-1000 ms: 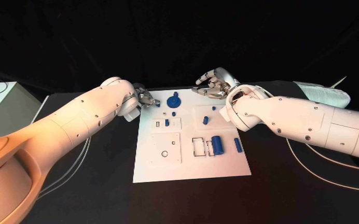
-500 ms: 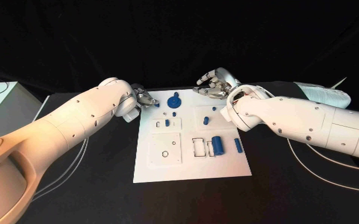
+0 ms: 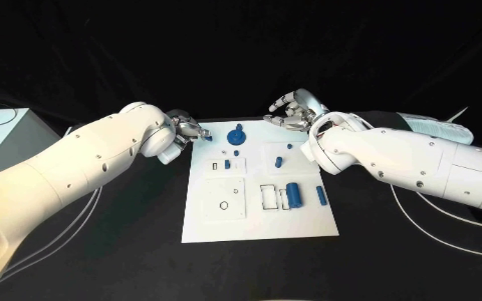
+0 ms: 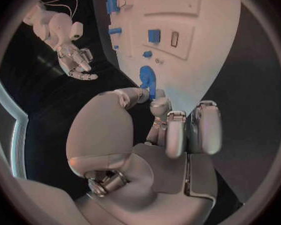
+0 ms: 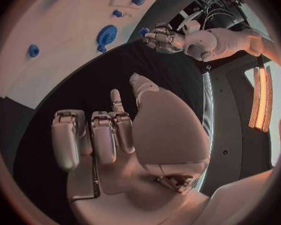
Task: Assemble the parts on the task board
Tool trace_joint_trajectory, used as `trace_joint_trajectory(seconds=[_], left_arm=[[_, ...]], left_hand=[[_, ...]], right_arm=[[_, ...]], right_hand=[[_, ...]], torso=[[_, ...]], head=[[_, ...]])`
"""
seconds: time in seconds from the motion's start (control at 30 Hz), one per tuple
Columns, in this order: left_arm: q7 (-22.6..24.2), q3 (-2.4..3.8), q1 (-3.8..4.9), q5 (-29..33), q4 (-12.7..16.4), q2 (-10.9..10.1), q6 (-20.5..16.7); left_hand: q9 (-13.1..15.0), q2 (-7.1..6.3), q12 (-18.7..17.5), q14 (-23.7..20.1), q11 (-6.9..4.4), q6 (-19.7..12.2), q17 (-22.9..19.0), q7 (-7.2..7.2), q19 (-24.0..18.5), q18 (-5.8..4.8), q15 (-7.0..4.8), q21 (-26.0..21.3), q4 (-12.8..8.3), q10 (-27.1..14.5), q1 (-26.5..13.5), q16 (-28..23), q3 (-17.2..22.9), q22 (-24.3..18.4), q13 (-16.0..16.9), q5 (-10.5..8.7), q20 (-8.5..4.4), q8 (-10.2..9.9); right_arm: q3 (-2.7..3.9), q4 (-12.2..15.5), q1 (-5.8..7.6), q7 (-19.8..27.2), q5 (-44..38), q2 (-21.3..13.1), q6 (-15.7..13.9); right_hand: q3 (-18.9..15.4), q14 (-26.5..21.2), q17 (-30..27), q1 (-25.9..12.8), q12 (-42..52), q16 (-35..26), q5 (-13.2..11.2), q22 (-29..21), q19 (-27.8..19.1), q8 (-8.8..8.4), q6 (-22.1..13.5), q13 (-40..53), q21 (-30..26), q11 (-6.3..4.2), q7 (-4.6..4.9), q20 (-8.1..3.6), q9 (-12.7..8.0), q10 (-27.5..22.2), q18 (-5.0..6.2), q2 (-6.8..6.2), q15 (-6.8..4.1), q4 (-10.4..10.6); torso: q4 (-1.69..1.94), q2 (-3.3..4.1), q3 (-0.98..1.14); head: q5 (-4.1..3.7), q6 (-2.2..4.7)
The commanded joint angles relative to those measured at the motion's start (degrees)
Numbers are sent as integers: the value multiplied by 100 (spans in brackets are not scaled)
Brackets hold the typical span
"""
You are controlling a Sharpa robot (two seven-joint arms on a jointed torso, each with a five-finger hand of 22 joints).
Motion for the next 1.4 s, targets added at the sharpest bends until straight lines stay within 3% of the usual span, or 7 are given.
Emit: trace_joint_trajectory(seconds=[0.03, 0.33, 0.53, 0.67, 0.87, 1.13, 1.4], left_arm=[[-47, -35, -20, 161, 369, -160, -327], [19, -292, -148, -299, 1306, -625, -1098], [44, -362, -273, -570, 1588, -760, -1472], [55, -383, -357, -664, 1653, -770, -1588], [53, -417, -473, -814, 1617, -682, -1638], [19, -467, -533, -848, 1500, -556, -1446], [-19, -486, -544, -856, 1425, -484, -1209]], left_hand=[[686, -7, 50, 607, -10, 108, 1510, -62, 61, -40, -56, 45, -1091, 113, -89, 19, 1027, 59, 64, 191, -41, 26], [682, -30, 148, 607, -44, 183, 1510, -97, 149, -72, -87, 112, -1132, 248, -149, 19, 1045, 202, 208, 355, -68, 37], [681, -43, 175, 607, -56, 208, 1510, -109, 173, -79, -99, 130, -1147, 284, -162, 19, 1064, 238, 246, 387, -79, 42], [680, -46, 181, 607, -58, 214, 1510, -111, 175, -80, -101, 132, -1151, 292, -165, 19, 1069, 240, 254, 393, -81, 43], [680, -49, 188, 607, -61, 219, 1510, -114, 178, -81, -104, 135, -1156, 301, -166, 19, 1075, 245, 266, 399, -83, 43], [679, -55, 186, 607, -65, 226, 1510, -118, 182, -82, -108, 137, -1164, 304, -167, 19, 1086, 249, 262, 405, -87, 44], [678, -57, 187, 607, -66, 228, 1510, -119, 182, -82, -110, 137, -1168, 305, -166, 19, 1089, 248, 264, 407, -88, 44]], right_arm=[[3, -2, 2, 11, -52, -26, 77], [1, -5, -6, 7, -44, -96, 81], [0, -1, -16, 14, -46, -113, 79], [0, 0, -22, 18, -49, -118, 79], [0, 6, -28, 22, -50, -113, 80], [0, 5, -31, 22, -51, -100, 84], [0, -1, -32, 21, -51, -93, 87]], right_hand=[[-18, 569, 1394, -46, -14, -22, 37, 1042, 354, 22, -45, 1281, -25, 21, -11, 24, 7, 320, 19, 4, 11, -8], [-19, 569, 1394, -49, -12, -23, 42, 1044, 355, 25, -44, 1283, -23, 21, -11, 24, 9, 322, 18, 4, 10, -7], [-19, 568, 1390, -49, -12, -24, 51, 1041, 354, 27, -44, 1283, -27, 20, -12, 24, 11, 322, 19, 4, 10, -8], [-19, 568, 1390, -49, -12, -24, 51, 1041, 354, 27, -44, 1283, -27, 20, -12, 24, 11, 322, 19, 4, 10, -8], [-19, 568, 1390, -49, -12, -24, 51, 1041, 354, 27, -44, 1283, -27, 20, -12, 24, 11, 322, 19, 4, 10, -8], [-19, 568, 1390, -49, -12, -24, 51, 1041, 354, 27, -44, 1283, -27, 20, -12, 24, 11, 322, 19, 4, 10, -8], [-16, 567, 1386, -49, -13, -26, 70, 1038, 352, 31, -44, 1282, -30, 19, -13, 23, 15, 321, 20, 5, 9, -8]], torso=[[35, -61, -25], [91, -151, -83], [113, -180, -103], [119, -190, -115], [108, -174, -105], [93, -152, -93], [108, -154, -96]], head=[[3, -28], [15, -118], [17, -154], [23, -181], [37, -187], [32, -211], [6, -254]])
